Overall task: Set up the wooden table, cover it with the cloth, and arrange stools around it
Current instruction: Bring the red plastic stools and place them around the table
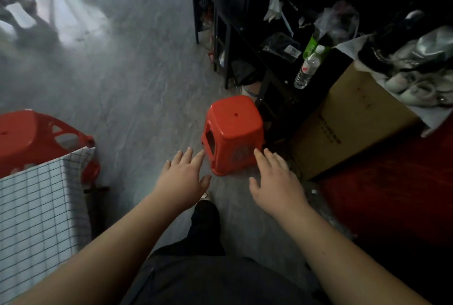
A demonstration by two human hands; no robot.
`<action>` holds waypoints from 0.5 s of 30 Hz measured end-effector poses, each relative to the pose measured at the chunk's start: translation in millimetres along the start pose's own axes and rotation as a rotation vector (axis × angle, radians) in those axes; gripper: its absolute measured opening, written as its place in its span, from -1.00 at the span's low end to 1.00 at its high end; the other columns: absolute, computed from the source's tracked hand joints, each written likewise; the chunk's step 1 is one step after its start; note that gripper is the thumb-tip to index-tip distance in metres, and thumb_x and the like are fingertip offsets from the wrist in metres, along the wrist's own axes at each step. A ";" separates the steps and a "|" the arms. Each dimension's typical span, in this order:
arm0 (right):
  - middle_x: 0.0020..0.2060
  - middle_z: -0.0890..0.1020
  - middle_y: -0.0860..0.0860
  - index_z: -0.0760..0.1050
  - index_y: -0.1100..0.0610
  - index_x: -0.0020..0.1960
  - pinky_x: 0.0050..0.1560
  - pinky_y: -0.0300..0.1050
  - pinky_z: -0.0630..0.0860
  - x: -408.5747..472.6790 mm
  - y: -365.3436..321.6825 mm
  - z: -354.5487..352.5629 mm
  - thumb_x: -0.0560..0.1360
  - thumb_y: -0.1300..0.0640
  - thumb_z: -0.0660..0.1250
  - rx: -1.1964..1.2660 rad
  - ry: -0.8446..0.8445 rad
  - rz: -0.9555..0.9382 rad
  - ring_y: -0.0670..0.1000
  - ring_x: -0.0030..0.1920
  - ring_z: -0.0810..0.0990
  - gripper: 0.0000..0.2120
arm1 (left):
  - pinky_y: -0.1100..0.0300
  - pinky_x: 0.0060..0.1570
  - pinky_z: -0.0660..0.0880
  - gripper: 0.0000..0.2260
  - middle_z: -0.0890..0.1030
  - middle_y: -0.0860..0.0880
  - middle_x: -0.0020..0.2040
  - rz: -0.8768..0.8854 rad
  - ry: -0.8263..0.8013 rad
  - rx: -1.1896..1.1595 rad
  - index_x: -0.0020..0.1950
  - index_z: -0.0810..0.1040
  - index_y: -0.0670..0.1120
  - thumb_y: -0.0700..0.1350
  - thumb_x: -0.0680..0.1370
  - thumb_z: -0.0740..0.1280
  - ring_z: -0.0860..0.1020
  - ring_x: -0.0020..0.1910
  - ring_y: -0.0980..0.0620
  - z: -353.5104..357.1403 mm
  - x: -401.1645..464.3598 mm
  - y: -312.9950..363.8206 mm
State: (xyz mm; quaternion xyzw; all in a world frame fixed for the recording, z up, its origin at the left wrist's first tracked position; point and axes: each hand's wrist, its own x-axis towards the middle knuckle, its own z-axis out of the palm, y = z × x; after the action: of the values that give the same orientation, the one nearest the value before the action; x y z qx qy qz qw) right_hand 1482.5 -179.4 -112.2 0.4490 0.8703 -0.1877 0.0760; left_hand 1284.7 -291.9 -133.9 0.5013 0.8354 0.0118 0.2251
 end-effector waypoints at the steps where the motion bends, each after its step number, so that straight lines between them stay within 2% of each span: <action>1: 0.63 0.03 -0.02 -0.09 -0.03 0.65 0.53 0.09 0.16 22.3 2.6 -3.9 0.63 -0.11 0.14 0.003 -0.001 0.006 0.04 0.61 -0.04 -0.32 | -0.15 0.55 0.06 -0.37 0.03 -0.09 0.64 0.004 0.004 -0.006 0.63 -0.02 0.07 0.23 0.63 0.11 0.00 0.61 -0.15 -3.8 22.1 -0.5; 6: 0.63 0.06 -0.01 -0.06 -0.03 0.64 0.52 0.17 0.21 138.4 8.1 -19.9 0.62 -0.11 0.16 -0.008 -0.019 0.045 0.04 0.61 -0.01 -0.31 | -0.14 0.55 0.06 -0.38 0.04 -0.09 0.64 0.022 0.000 -0.028 0.63 0.00 0.06 0.22 0.63 0.10 0.02 0.61 -0.14 -35.0 139.9 -8.4; 11: 0.62 0.11 0.01 -0.02 -0.02 0.64 0.50 0.15 0.26 258.3 9.6 -31.9 0.60 -0.07 0.19 0.025 -0.084 0.084 0.06 0.60 0.04 -0.31 | -0.16 0.53 0.08 -0.39 0.04 -0.09 0.64 0.062 -0.055 0.010 0.63 0.01 0.06 0.18 0.63 0.11 0.05 0.60 -0.15 -61.5 260.2 -27.3; 15: 0.62 0.10 0.02 -0.02 0.01 0.64 0.52 0.11 0.23 345.4 17.7 -30.4 0.62 -0.05 0.18 0.054 -0.159 0.122 0.08 0.60 0.05 -0.33 | -0.19 0.52 0.10 -0.38 0.03 -0.10 0.64 0.014 -0.119 0.009 0.63 0.00 0.04 0.16 0.63 0.12 0.07 0.60 -0.16 -60.3 352.4 -41.2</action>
State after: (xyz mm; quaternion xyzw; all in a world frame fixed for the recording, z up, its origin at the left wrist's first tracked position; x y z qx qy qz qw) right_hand 1295.8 102.0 -192.8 0.4866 0.8273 -0.2410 0.1441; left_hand 1087.4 -2.9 -218.3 0.5082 0.8170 -0.0201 0.2719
